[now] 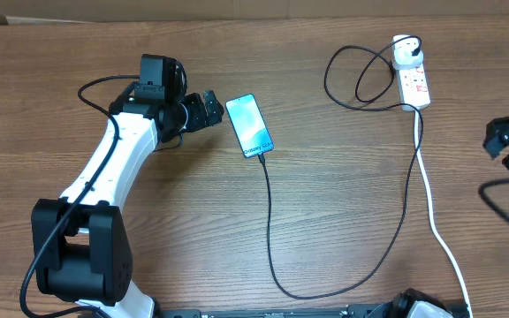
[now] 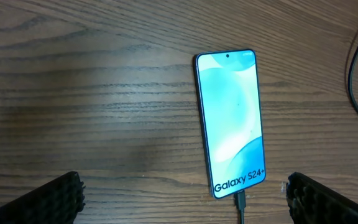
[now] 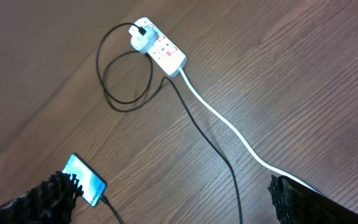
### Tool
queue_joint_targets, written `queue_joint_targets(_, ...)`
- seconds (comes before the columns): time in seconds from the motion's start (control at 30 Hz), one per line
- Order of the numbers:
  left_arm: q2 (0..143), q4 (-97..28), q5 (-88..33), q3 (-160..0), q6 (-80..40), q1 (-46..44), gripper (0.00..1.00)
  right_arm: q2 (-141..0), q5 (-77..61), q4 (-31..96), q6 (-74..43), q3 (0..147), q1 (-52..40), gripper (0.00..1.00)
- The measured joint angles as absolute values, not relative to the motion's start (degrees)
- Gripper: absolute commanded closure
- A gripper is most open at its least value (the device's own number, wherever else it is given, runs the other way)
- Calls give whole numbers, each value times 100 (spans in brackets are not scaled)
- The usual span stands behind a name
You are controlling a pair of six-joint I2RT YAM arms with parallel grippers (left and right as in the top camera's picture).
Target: Plug charger to phone and switch on socket
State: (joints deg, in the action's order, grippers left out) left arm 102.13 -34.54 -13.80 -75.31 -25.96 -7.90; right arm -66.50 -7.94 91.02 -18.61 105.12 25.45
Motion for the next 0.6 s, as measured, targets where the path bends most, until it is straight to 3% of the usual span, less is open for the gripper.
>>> queue_joint_targets(0.23,10213,-3454,-1380,-7531,-2596,-790,0,-5863,-1365,8965,-1833,10099,2547,0)
queue_joint_targets(0.6,10213,-3454,-1380,-7531,-2593,-790,0,-5927,-1629,9644,-1822,9800,2547,0)
